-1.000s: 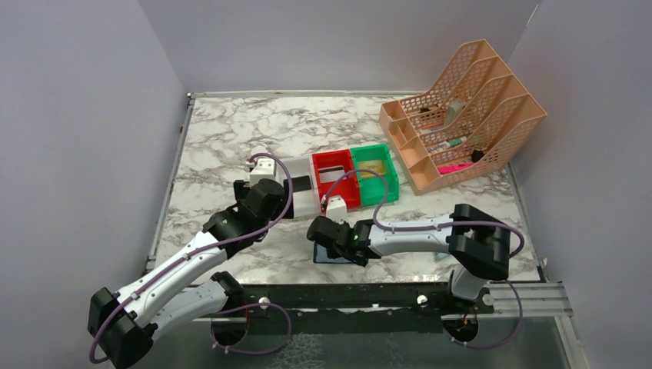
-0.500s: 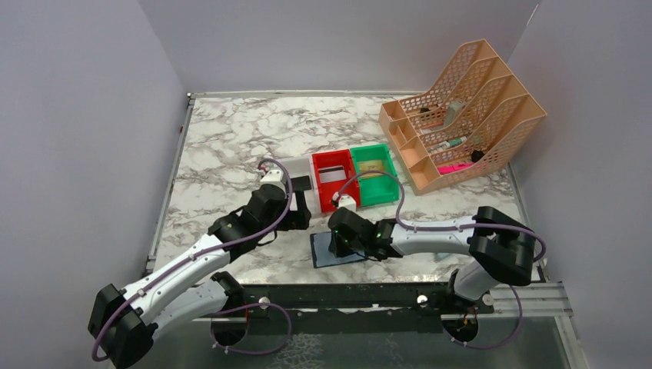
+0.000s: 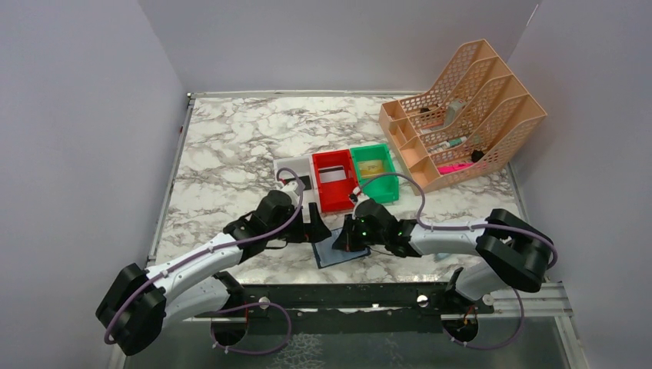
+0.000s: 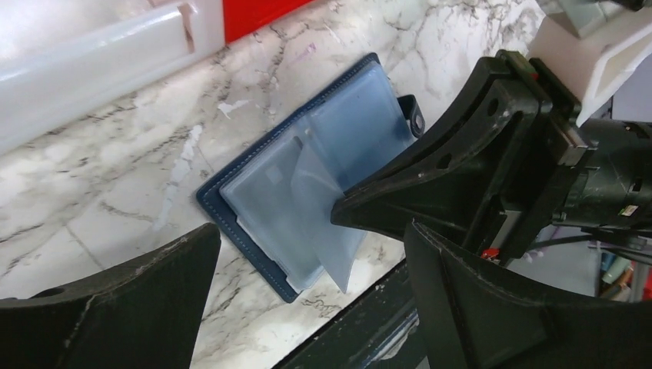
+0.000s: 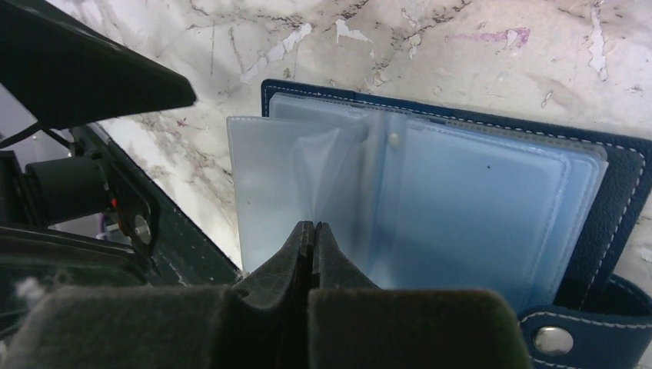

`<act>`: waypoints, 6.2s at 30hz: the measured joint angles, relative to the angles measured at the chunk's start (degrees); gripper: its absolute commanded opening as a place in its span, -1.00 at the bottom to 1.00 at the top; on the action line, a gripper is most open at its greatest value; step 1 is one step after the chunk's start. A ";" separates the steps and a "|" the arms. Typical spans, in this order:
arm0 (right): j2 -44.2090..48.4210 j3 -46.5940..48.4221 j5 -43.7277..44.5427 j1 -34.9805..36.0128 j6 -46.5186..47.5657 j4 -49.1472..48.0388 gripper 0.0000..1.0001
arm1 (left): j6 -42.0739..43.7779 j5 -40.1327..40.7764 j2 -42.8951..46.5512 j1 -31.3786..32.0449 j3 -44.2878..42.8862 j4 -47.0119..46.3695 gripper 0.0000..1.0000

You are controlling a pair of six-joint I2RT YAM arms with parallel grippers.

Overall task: Take the credit cards out of the card holder
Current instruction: Remove the credit card from the card holder.

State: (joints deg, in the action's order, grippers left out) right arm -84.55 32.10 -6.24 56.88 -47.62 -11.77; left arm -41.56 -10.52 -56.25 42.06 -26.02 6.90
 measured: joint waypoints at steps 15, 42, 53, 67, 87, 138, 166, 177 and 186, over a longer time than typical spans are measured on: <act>1.01 -4.85 -5.33 -3.02 -3.80 -7.63 -0.96 | -4.37 -8.26 -8.46 0.72 3.45 -13.14 0.33; 19.43 -6.47 13.33 -3.74 -10.97 15.65 -0.32 | -7.06 -10.01 -19.12 6.73 -1.36 -22.53 0.05; 36.11 -10.29 23.32 -3.76 -13.53 21.70 -0.27 | -6.88 -9.86 -32.13 9.09 -5.14 -24.92 -0.19; 28.41 -9.86 17.09 -3.76 -6.12 15.06 -0.18 | -5.97 3.10 -14.86 9.44 -3.93 -17.31 0.11; 10.58 4.15 12.83 6.23 7.06 14.99 -0.05 | -4.72 27.89 6.91 3.41 -3.52 12.74 0.98; -11.50 21.94 30.84 17.90 4.92 30.29 -0.88 | -6.71 26.53 13.27 -2.25 -2.12 18.47 0.97; 7.37 1.55 12.46 -0.83 -1.03 14.67 -0.76 | -3.15 -4.98 -5.99 -2.23 0.09 -6.86 0.86; 13.92 -5.07 6.27 -7.15 -3.58 10.12 -0.67 | -1.05 -9.20 -15.02 2.75 -5.25 -10.12 0.66; 20.59 -5.95 9.97 -9.40 -3.98 14.49 -0.44 | 0.07 -9.09 -21.22 7.69 -10.23 -11.74 0.64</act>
State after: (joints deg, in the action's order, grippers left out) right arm -63.96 26.15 3.73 47.48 -51.59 2.72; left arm -41.50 -19.62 -77.47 49.76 -36.25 -4.84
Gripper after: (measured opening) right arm 0.266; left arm 0.824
